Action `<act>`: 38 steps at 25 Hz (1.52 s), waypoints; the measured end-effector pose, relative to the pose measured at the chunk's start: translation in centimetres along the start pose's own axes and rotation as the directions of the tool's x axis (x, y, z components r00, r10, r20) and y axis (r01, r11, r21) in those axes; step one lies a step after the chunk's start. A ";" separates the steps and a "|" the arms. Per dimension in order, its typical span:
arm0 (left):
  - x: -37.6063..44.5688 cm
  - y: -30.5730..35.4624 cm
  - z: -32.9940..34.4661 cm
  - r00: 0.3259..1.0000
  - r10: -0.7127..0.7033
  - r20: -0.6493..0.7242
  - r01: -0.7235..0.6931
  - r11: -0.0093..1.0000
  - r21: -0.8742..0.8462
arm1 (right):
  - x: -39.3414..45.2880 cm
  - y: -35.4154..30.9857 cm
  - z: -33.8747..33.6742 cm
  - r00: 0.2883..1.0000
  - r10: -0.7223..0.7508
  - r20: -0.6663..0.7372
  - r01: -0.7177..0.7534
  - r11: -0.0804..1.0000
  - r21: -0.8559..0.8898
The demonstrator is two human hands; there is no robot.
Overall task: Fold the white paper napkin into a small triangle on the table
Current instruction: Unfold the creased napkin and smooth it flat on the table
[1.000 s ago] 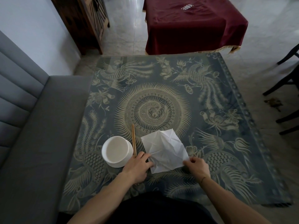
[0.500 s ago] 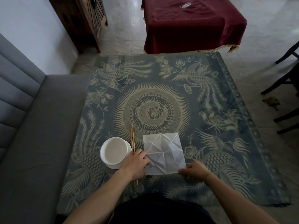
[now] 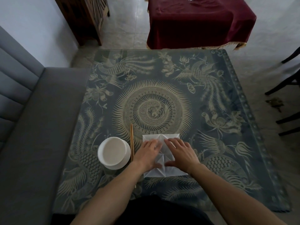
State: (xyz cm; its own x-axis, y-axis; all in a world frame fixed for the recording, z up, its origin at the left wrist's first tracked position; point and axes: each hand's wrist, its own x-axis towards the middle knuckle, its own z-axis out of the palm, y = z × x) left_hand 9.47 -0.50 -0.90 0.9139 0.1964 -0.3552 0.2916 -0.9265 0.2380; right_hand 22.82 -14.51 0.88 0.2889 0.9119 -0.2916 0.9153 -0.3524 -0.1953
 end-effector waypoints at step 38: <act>2.0 -0.2 -0.5 0.977 -0.062 -0.206 0.032 0.989 -0.144 | -0.3 0.0 2.1 0.971 0.167 -0.172 -0.148 0.982 0.118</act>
State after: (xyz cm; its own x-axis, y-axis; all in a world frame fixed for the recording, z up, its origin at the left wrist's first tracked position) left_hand 11.44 0.22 -1.22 0.9328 0.3149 -0.1755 0.3582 -0.8639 0.3539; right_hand 22.11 -15.26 -0.98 0.4818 0.8624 -0.1552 0.8226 -0.5062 -0.2589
